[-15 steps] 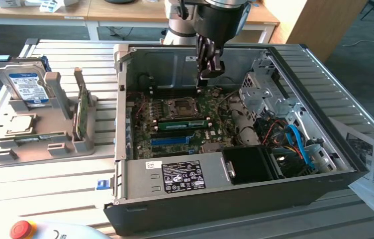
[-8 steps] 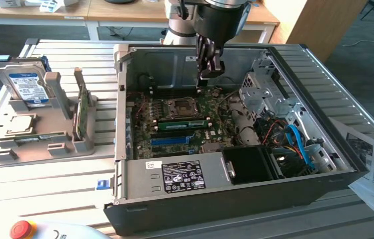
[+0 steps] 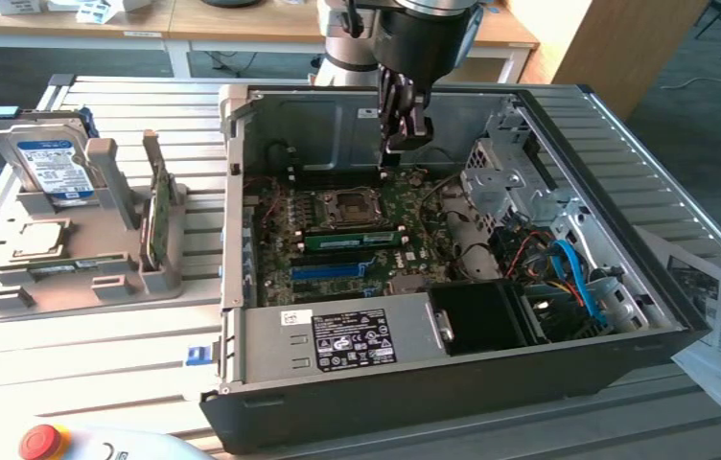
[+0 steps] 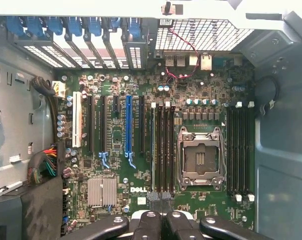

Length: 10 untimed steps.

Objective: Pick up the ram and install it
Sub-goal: 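Press down the ram until it locks into place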

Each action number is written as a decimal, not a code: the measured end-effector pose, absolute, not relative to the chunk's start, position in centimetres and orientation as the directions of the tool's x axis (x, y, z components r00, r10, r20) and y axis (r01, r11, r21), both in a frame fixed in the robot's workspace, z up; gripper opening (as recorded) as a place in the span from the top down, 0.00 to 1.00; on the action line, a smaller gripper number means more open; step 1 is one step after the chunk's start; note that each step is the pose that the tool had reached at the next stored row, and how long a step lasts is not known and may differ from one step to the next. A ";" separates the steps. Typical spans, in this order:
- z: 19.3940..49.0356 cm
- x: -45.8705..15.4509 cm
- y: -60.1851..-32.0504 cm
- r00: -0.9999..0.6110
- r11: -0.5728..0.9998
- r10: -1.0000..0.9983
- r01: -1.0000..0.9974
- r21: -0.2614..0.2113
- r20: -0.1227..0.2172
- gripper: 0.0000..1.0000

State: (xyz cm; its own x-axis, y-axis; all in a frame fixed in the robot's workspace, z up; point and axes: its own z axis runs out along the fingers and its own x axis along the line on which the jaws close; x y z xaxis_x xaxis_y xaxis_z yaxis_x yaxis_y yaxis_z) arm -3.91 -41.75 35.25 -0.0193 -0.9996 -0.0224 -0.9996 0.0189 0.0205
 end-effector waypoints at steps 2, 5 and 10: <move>35.2 -3.7 -41.8 -0.019 0.019 -1.000 -1.000 0.020 -0.022 0.89; 35.2 -3.2 -41.8 -0.019 0.019 -1.000 -1.000 0.020 -0.022 0.89; 35.3 -2.2 -41.8 -0.019 0.019 -1.000 -1.000 0.020 -0.022 0.89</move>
State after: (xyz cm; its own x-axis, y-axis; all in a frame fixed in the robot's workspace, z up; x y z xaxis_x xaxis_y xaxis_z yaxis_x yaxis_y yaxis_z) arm -2.20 -41.79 35.25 -0.0195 -0.9996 -0.0223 -0.9996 0.0190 0.0204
